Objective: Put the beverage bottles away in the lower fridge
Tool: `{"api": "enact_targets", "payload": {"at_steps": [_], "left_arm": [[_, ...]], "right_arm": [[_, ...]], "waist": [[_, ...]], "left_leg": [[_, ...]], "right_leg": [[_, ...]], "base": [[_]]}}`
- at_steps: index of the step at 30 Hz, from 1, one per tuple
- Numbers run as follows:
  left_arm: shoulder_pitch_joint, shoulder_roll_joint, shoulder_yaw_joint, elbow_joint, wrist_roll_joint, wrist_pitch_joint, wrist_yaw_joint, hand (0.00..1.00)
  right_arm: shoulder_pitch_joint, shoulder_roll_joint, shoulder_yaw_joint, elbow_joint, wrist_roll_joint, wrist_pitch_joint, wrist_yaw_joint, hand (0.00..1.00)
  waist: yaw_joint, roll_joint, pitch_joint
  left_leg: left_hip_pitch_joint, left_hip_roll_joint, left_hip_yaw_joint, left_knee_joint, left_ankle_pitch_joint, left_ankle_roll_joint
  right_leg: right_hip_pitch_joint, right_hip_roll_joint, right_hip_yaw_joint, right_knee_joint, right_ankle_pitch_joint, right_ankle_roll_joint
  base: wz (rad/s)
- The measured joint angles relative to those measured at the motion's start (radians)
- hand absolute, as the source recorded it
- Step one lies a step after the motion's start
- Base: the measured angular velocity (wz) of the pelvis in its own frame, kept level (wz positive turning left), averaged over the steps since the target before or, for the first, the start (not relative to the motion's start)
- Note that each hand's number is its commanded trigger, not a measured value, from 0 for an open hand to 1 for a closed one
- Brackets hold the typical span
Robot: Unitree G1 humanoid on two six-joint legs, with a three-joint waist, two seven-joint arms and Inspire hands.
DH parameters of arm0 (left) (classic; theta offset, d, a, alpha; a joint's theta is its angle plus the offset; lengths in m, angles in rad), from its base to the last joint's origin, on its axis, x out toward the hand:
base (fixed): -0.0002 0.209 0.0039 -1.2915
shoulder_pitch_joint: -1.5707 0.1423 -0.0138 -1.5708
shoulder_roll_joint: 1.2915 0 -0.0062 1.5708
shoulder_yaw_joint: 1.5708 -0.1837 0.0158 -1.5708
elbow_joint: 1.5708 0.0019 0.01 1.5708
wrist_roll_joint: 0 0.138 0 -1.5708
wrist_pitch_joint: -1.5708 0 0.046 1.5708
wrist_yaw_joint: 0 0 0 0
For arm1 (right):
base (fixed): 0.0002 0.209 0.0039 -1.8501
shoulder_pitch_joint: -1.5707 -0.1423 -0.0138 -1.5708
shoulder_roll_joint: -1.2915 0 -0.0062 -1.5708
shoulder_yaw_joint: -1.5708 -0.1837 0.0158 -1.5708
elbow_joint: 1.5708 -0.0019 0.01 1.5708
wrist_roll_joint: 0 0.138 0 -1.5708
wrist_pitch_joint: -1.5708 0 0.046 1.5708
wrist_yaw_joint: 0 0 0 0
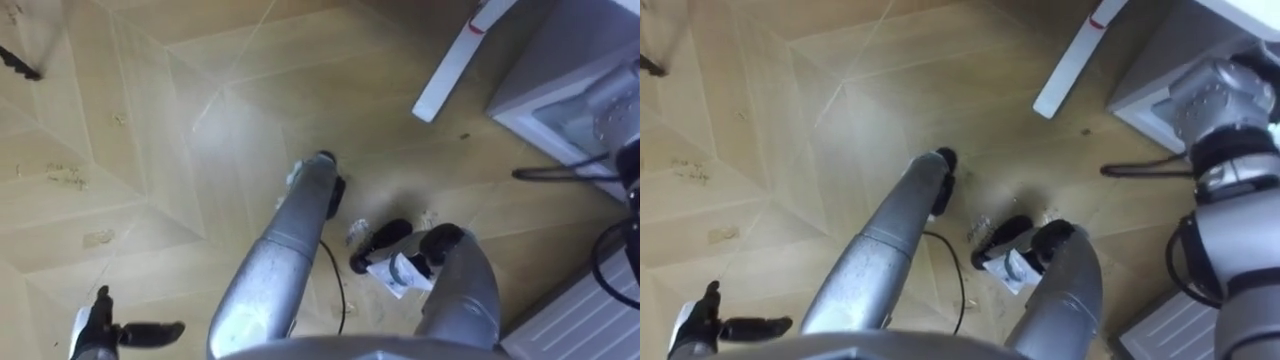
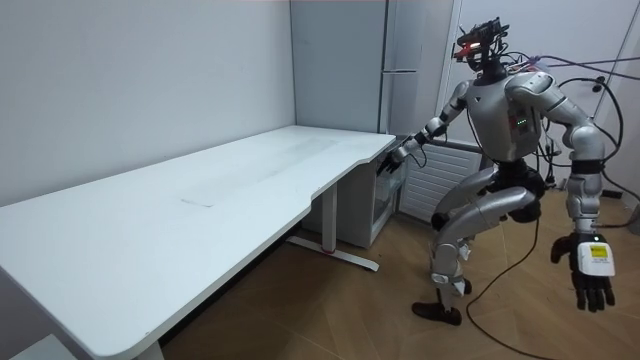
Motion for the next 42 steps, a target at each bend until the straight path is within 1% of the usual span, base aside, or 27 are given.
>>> {"api": "enact_targets", "payload": {"at_steps": [2, 4, 5, 7, 8, 9, 10, 11, 12, 13, 14, 15, 16, 17, 18, 19, 21, 22, 23, 24, 25, 27, 29, 33, 36, 39, 42], "left_arm": [[-0.014, 0.000, 0.001, 0.013, -0.001, 0.002, -0.023, 0.00], [-0.027, -0.001, 0.002, 0.033, -0.001, 0.001, -0.055, 0.00], [-0.027, -0.002, 0.003, 0.036, 0.000, 0.001, -0.063, 0.00], [-0.034, -0.005, 0.002, 0.045, -0.001, 0.001, -0.081, 0.00], [-0.043, -0.008, 0.002, 0.055, -0.001, 0.000, -0.093, 0.00], [-0.052, -0.015, 0.002, 0.065, -0.002, -0.003, -0.098, 0.00], [-0.058, -0.016, 0.002, 0.065, -0.003, -0.003, -0.106, 0.00], [-0.059, -0.016, 0.002, 0.065, -0.004, -0.003, -0.110, 0.00], [-0.063, -0.016, 0.003, 0.066, -0.004, -0.003, -0.111, 0.00], [-0.066, -0.017, 0.004, 0.074, -0.004, -0.003, -0.111, 0.00], [-0.068, -0.019, 0.004, 0.081, -0.004, -0.004, -0.111, 0.00], [-0.068, -0.022, 0.004, 0.089, -0.004, -0.005, -0.110, 0.00], [-0.067, -0.029, 0.004, 0.099, -0.004, -0.005, -0.110, 0.00], [-0.067, -0.035, 0.005, 0.103, -0.004, -0.005, -0.109, 0.00], [-0.066, -0.046, 0.006, 0.107, -0.005, -0.005, -0.109, 0.00], [-0.067, -0.055, 0.006, 0.107, -0.013, -0.011, -0.109, 0.00], [-0.067, -0.068, 0.006, 0.108, -0.026, -0.018, -0.107, 0.00], [-0.064, -0.081, 0.012, 0.110, -0.030, -0.019, -0.102, 0.00], [-0.062, -0.090, 0.014, 0.112, -0.030, -0.019, -0.097, 0.00], [-0.061, -0.106, 0.014, 0.122, -0.031, -0.018, -0.091, 0.00], [-0.061, -0.120, 0.023, 0.131, -0.031, -0.015, -0.091, 0.00], [-0.060, -0.136, 0.036, 0.139, -0.031, -0.015, -0.090, 0.00], [-0.053, -0.141, 0.041, 0.138, -0.032, -0.015, -0.089, 0.00], [-0.047, -0.144, 0.042, 0.138, -0.051, -0.013, -0.079, 0.00], [-0.030, -0.161, 0.042, 0.138, -0.052, -0.012, -0.048, 0.00], [-0.012, -0.175, 0.042, 0.138, -0.067, -0.012, -0.028, 0.00], [0.002, -0.187, 0.041, 0.138, -0.082, -0.012, -0.014, 0.00]], "right_arm": [[0.025, 0.000, -0.001, 0.006, 0.000, -0.002, 0.060, 0.00], [0.069, 0.001, -0.001, 0.009, 0.003, -0.002, 0.157, 0.00], [0.083, 0.002, 0.000, 0.008, 0.002, -0.002, 0.188, 0.00], [0.134, 0.001, 0.000, 0.008, 0.001, -0.002, 0.288, 0.00], [0.165, 0.001, 0.000, 0.007, -0.009, -0.002, 0.347, 0.00], [0.198, 0.001, 0.002, 0.006, -0.026, -0.003, 0.400, 0.00], [0.226, 0.001, 0.002, 0.002, -0.057, -0.004, 0.444, 0.00], [0.239, 0.003, 0.002, -0.001, -0.072, -0.006, 0.462, 0.00], [0.256, 0.009, 0.001, -0.012, -0.106, -0.006, 0.491, 0.00], [0.269, 0.019, 0.000, -0.032, -0.134, -0.007, 0.515, 0.00], [0.283, 0.025, 0.000, -0.048, -0.142, -0.010, 0.526, 0.00], [0.315, 0.041, -0.001, -0.081, -0.163, -0.028, 0.542, 0.00], [0.346, 0.062, -0.002, -0.107, -0.191, -0.041, 0.551, 0.00], [0.363, 0.073, -0.008, -0.124, -0.204, -0.043, 0.554, 0.00], [0.395, 0.096, -0.020, -0.156, -0.221, -0.050, 0.560, 0.00], [0.420, 0.112, -0.025, -0.180, -0.222, -0.055, 0.566, 0.00], [0.449, 0.137, -0.042, -0.190, -0.237, -0.060, 0.567, 0.00], [0.470, 0.149, -0.048, -0.200, -0.247, -0.064, 0.561, 0.00], [0.477, 0.152, -0.052, -0.205, -0.252, -0.064, 0.558, 0.00], [0.487, 0.168, -0.078, -0.209, -0.256, -0.065, 0.546, 0.00], [0.494, 0.178, -0.092, -0.213, -0.257, -0.065, 0.524, 0.00], [0.498, 0.193, -0.123, -0.216, -0.260, -0.066, 0.496, 0.00], [0.503, 0.196, -0.140, -0.237, -0.260, -0.066, 0.460, 0.00], [0.519, 0.203, -0.171, -0.301, -0.310, -0.099, 0.370, 0.00], [0.540, 0.227, -0.205, -0.343, -0.373, -0.115, 0.299, 0.00], [0.571, 0.248, -0.220, -0.350, -0.377, -0.128, 0.224, 0.00], [0.582, 0.271, -0.234, -0.349, -0.374, -0.129, 0.168, 0.00]], "waist": [[-0.001, 0.000, 0.0000], [0.003, -0.002, 0.0000], [0.002, -0.002, 0.0001], [-0.006, -0.003, 0.0009], [-0.008, -0.005, 0.0011], [-0.008, -0.005, 0.0005], [-0.011, -0.007, 0.0008], [-0.013, -0.006, 0.0000], [-0.018, -0.007, -0.0002], [-0.031, -0.008, -0.0008], [-0.040, -0.009, -0.0014], [-0.059, -0.010, -0.0025], [-0.067, -0.014, -0.0068], [-0.075, -0.014, -0.0110], [-0.090, -0.014, -0.0231], [-0.110, -0.012, -0.0281], [-0.121, -0.002, -0.0356], [-0.120, -0.001, -0.0386], [-0.122, 0.002, -0.0403], [-0.134, 0.013, -0.0439], [-0.140, 0.016, -0.0475], [-0.150, 0.016, -0.0475], [-0.166, 0.020, -0.0472], [-0.188, 0.024, -0.0477], [-0.204, 0.032, -0.0504], [-0.211, 0.033, -0.0511], [-0.226, 0.033, -0.0511]], "left_leg": [[0.035, 0.001, 0.004, -0.027, 0.000, 0.000], [0.092, 0.024, 0.029, -0.053, 0.000, 0.008], [0.109, 0.029, 0.035, -0.061, -0.002, 0.012], [0.165, 0.033, 0.042, -0.091, -0.006, 0.017], [0.200, 0.038, 0.048, -0.112, -0.008, 0.020], [0.228, 0.050, 0.057, -0.127, -0.011, 0.025], [0.250, 0.054, 0.058, -0.139, -0.012, 0.026], [0.258, 0.061, 0.059, -0.140, -0.016, 0.027], [0.271, 0.077, 0.065, -0.141, -0.023, 0.032], [0.283, 0.091, 0.071, -0.142, -0.031, 0.034], [0.292, 0.093, 0.072, -0.144, -0.034, 0.035], [0.316, 0.100, 0.081, -0.149, -0.042, 0.038], [0.342, 0.107, 0.094, -0.153, -0.053, 0.039], [0.355, 0.114, 0.101, -0.156, -0.058, 0.041], [0.375, 0.117, 0.108, -0.170, -0.061, 0.042], [0.395, 0.118, 0.111, -0.182, -0.063, 0.045], [0.423, 0.125, 0.121, -0.197, -0.068, 0.048], [0.444, 0.132, 0.143, -0.208, -0.071, 0.052], [0.451, 0.133, 0.148, -0.212, -0.073, 0.053], [0.464, 0.134, 0.156, -0.221, -0.075, 0.055], [0.473, 0.133, 0.169, -0.229, -0.076, 0.057], [0.482, 0.132, 0.183, -0.238, -0.076, 0.059], [0.482, 0.131, 0.185, -0.238, -0.076, 0.059], [0.477, 0.133, 0.187, -0.239, -0.076, 0.059], [0.469, 0.134, 0.187, -0.240, -0.076, 0.059], [0.465, 0.134, 0.187, -0.242, -0.076, 0.059], [0.454, 0.134, 0.189, -0.242, -0.076, 0.059]], "right_leg": [[0.028, 0.004, 0.001, -0.031, 0.014, 0.007], [0.072, 0.033, 0.027, -0.073, 0.033, 0.022], [0.088, 0.037, 0.029, -0.087, 0.037, 0.025], [0.140, 0.047, 0.032, -0.126, 0.051, 0.039], [0.169, 0.061, 0.042, -0.156, 0.061, 0.050], [0.198, 0.074, 0.044, -0.184, 0.070, 0.055], [0.220, 0.085, 0.048, -0.207, 0.077, 0.059], [0.230, 0.094, 0.050, -0.220, 0.085, 0.057], [0.246, 0.113, 0.054, -0.242, 0.097, 0.051], [0.262, 0.125, 0.055, -0.261, 0.103, 0.051], [0.272, 0.129, 0.055, -0.269, 0.105, 0.053], [0.296, 0.143, 0.060, -0.284, 0.107, 0.058], [0.318, 0.152, 0.074, -0.298, 0.110, 0.063], [0.330, 0.159, 0.079, -0.309, 0.112, 0.066], [0.348, 0.162, 0.082, -0.329, 0.116, 0.072], [0.368, 0.167, 0.084, -0.348, 0.122, 0.077], [0.394, 0.181, 0.096, -0.378, 0.133, 0.084], [0.403, 0.186, 0.116, -0.391, 0.138, 0.089], [0.406, 0.189, 0.124, -0.397, 0.142, 0.091], [0.416, 0.192, 0.133, -0.408, 0.148, 0.096], [0.415, 0.190, 0.144, -0.409, 0.150, 0.099], [0.412, 0.186, 0.158, -0.409, 0.151, 0.101], [0.411, 0.185, 0.158, -0.409, 0.151, 0.102], [0.402, 0.189, 0.164, -0.409, 0.150, 0.102], [0.394, 0.190, 0.164, -0.410, 0.151, 0.102], [0.391, 0.191, 0.164, -0.412, 0.150, 0.101], [0.378, 0.190, 0.165, -0.411, 0.150, 0.101]], "base": [[-0.16], [-0.30], [-0.32], [-0.20], [-0.22], [-0.25], [-0.23], [-0.28], [-0.35], [-0.32], [-0.19], [-0.19], [-0.27], [-0.29], [-0.18], [-0.11], [-0.23], [-0.37], [-0.34], [-0.25], [-0.21], [-0.14], [-0.03], [-0.02], [-0.01], [0.00], [0.00]]}}
